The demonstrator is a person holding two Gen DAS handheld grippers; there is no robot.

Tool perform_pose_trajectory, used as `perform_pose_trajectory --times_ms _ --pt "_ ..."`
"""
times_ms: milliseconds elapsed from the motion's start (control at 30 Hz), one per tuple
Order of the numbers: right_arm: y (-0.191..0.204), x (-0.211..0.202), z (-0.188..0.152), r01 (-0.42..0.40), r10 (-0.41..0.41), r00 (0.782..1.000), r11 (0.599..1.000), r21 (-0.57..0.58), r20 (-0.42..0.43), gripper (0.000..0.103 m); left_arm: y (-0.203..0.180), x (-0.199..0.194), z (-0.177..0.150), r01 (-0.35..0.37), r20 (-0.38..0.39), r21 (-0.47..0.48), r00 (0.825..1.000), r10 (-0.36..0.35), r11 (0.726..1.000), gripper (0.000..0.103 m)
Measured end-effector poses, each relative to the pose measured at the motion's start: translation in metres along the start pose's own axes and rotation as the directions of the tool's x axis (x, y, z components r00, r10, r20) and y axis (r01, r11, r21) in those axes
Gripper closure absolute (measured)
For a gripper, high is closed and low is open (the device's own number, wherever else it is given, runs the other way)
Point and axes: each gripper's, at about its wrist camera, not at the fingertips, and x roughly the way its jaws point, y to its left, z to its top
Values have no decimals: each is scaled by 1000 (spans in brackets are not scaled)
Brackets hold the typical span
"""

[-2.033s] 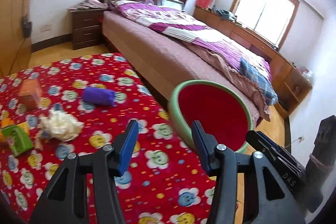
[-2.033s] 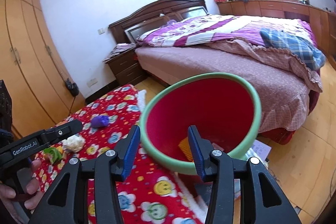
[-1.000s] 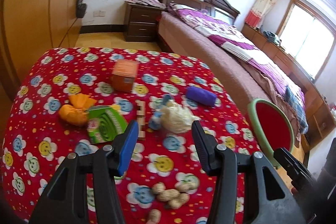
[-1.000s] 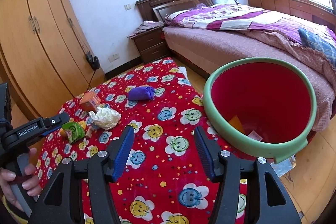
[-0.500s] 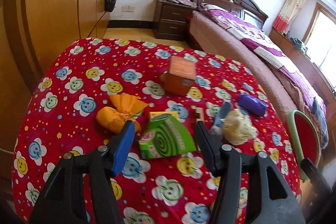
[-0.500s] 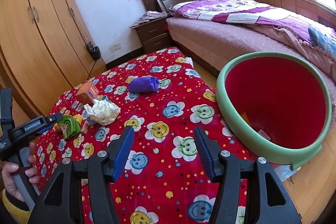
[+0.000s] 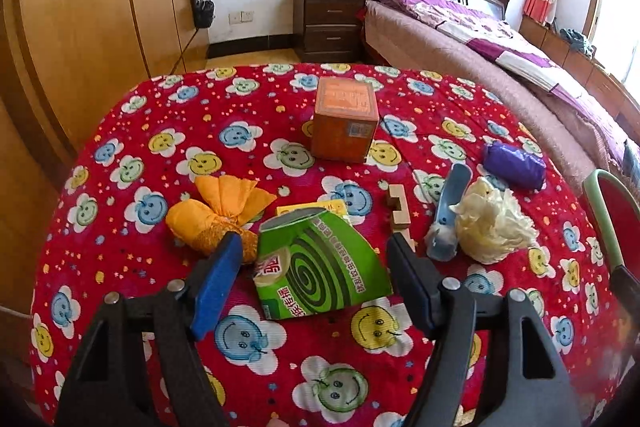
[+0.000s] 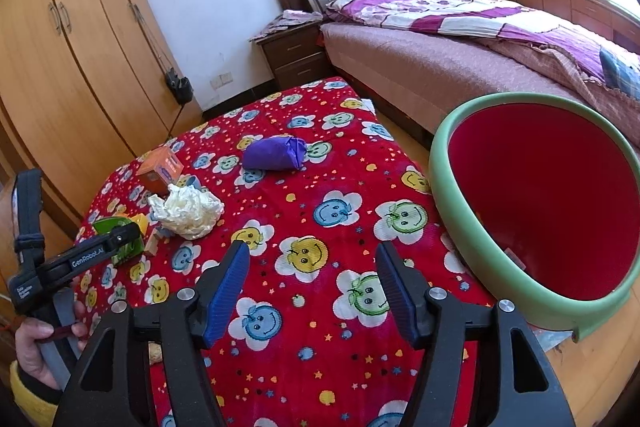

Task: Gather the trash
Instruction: 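Lower the left tool toward the orange bundle while the right tool approaches the white tissue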

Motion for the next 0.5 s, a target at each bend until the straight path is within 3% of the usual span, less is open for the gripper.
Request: perform_pose_trajectory --times_ms 167,500 --pt "-2 4 1 -4 4 1000 1000 4 -7 36 16 -23 5 47 45 -38 998 -45 998 29" --pt "4 10 1 -21 21 1000 1000 -12 -17 36 58 -16 10 -45 29 -129 998 49 991 29"
